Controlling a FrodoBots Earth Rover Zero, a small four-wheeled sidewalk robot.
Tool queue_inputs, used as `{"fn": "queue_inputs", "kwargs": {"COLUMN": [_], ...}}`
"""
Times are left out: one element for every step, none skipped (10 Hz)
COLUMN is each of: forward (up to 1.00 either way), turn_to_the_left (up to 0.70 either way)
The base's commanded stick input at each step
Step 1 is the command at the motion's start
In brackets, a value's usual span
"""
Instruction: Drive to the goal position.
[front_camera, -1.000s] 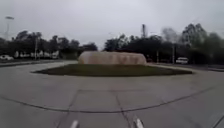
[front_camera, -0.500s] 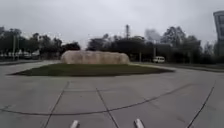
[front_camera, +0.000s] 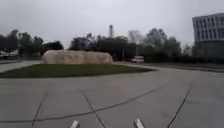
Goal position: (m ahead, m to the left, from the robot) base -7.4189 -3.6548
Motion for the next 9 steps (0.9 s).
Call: {"fn": "queue_inputs", "kwargs": {"forward": [0.0,0.0,0.0,0.0,0.0,0.0,0.0,0.0,0.0], "turn_to_the_left": [-1.0,-1.0,-1.0,-1.0,-1.0,-1.0,-1.0,-1.0,-1.0]}}
